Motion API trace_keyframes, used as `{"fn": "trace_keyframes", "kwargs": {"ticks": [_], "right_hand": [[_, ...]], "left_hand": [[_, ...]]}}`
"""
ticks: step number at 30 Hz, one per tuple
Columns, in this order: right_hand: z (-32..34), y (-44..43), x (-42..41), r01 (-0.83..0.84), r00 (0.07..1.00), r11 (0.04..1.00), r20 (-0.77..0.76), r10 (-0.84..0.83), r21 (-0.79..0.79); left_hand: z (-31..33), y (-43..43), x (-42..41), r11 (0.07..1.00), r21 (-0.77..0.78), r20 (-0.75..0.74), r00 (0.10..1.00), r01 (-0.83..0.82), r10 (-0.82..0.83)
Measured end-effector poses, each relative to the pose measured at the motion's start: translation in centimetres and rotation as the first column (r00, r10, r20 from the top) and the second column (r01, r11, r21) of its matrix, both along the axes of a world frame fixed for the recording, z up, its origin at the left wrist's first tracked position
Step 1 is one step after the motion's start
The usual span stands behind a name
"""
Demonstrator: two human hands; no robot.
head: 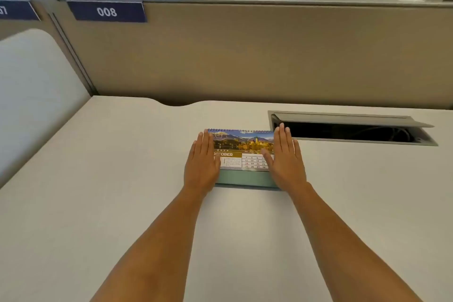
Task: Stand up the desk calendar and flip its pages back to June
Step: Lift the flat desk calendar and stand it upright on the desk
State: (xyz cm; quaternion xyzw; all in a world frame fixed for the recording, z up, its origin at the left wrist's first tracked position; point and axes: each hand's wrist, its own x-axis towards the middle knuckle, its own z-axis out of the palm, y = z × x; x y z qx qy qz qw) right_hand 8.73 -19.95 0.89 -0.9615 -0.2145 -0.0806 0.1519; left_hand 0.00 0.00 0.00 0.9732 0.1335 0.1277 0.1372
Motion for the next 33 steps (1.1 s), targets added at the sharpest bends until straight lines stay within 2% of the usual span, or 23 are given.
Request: {"fn": "trace_keyframes", "kwargs": {"ticks": [5, 8, 14, 18, 20, 23, 25, 27, 30, 33], "right_hand": [[-2.5, -0.5, -0.2, -0.003, 0.993, 0.999, -0.114, -0.001, -0.035], [-3.2, -0.4, -0.4, 0.03, 0.985, 0.999, -0.173, -0.028, 0.012], [-3.0, 0.3, -0.6, 0.194, 0.939, 0.966, -0.318, -0.132, 0.171], [-2.0, 0.8, -0.2, 0.235, 0.925, 0.935, -0.358, -0.131, 0.265], [-1.6, 0.8, 0.0, 0.254, 0.92, 0.916, -0.37, -0.129, 0.311], [-0.7, 0.9, 0.3, 0.296, 0.909, 0.867, -0.396, -0.128, 0.4], [0.0, 0.9, 0.7, 0.355, 0.885, 0.797, -0.45, -0.119, 0.488], [0.9, 0.7, 0.8, 0.436, 0.846, 0.661, -0.529, -0.069, 0.61], [2.1, 0.8, 0.9, 0.505, 0.809, 0.485, -0.587, 0.021, 0.714], [3.6, 1.3, 0.3, 0.487, 0.799, 0.467, -0.592, 0.102, 0.738]], "left_hand": [[-1.9, 0.2, -0.4, 1.0, 0.019, -0.088, 0.996, -0.009, 0.011], [-2.5, 0.2, -0.5, 0.999, -0.007, -0.133, 0.991, -0.031, 0.03], [-1.8, -1.3, 0.0, 0.949, -0.249, -0.098, 0.98, -0.195, 0.176], [-0.4, -2.2, 1.0, 0.832, -0.47, 0.008, 0.941, -0.295, 0.338], [0.5, -2.1, 1.5, 0.721, -0.618, 0.031, 0.906, -0.315, 0.422], [1.5, -1.5, 2.1, 0.515, -0.79, -0.016, 0.852, -0.331, 0.523], [2.0, -1.3, 2.2, 0.418, -0.844, -0.046, 0.821, -0.337, 0.569], [2.7, -1.2, 2.1, 0.325, -0.882, -0.073, 0.781, -0.34, 0.62], [3.8, -1.0, 1.8, 0.256, -0.908, -0.083, 0.741, -0.333, 0.667], [5.0, -0.6, 1.1, 0.276, -0.908, -0.059, 0.746, -0.316, 0.663]]}}
